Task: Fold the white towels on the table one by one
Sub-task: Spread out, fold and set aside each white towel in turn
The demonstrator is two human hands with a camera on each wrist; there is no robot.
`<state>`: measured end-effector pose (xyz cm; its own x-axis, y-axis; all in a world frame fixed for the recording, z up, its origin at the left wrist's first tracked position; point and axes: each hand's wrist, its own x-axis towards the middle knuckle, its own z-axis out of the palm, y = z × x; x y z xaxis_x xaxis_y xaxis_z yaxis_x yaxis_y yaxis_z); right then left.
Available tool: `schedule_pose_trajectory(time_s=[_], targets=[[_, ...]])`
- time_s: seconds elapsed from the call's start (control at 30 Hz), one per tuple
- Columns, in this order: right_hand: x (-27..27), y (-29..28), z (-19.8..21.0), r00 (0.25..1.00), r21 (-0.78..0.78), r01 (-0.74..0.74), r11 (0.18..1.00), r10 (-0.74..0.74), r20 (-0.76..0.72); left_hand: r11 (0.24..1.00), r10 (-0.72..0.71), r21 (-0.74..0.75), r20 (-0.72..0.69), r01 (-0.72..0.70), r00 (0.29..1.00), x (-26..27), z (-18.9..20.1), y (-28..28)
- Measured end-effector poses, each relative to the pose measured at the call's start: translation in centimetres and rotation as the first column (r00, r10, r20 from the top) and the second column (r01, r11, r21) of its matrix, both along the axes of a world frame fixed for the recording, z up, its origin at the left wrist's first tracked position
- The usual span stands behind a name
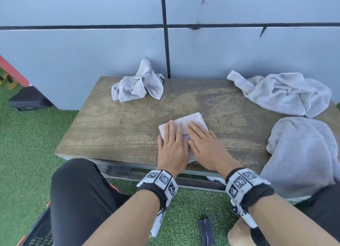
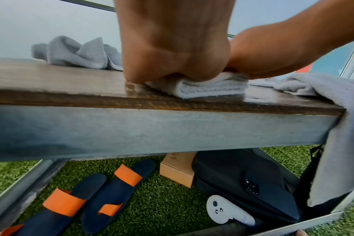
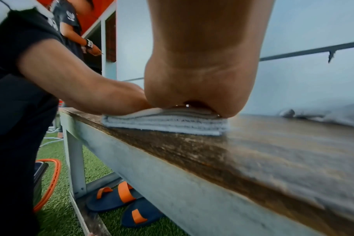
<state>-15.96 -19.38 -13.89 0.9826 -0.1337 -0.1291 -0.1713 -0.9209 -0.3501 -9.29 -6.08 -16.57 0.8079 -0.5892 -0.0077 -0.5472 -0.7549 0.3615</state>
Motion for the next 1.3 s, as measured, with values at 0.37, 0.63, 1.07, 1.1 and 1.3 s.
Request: schedule_pose_trajectory(time_s=[0.37, 0.63, 1.07, 1.1, 1.3], targets=[[0.0, -2.0, -1.0, 0.971, 0.079, 0.174, 0.982, -0.157, -0.182, 0.999, 0.042, -0.024, -0.052, -0.044, 0.998, 1.9, 0.2, 1.1], [-1.2, -2.6, -1.5, 0.944, 0.085, 0.243, 0.966, -0.215, -0.249, 0.969, 0.246, 0.045, -0.165, -0.242, 0.955, 2.3, 0.3, 2.0], [-2.8, -0.7, 0.0, 0.957, 0.159, 0.277, 0.947, -0.257, -0.135, 0.917, 0.158, -0.273, -0.424, -0.292, 0.892, 0.1, 4.5, 2.0], [-2.9, -0.7, 0.3, 0.957, 0.201, 0.282, 0.938, -0.263, -0.12, 0.891, 0.093, -0.342, -0.504, -0.298, 0.859, 0.0, 5.4, 1.9], [-2.6, 0.1, 5.0, 0.904, 0.7, 0.34, 0.629, -0.424, -0.058, 0.812, -0.152, -0.555, -0.5, -0.181, 0.853, 0.9, 11.6, 3.4]])
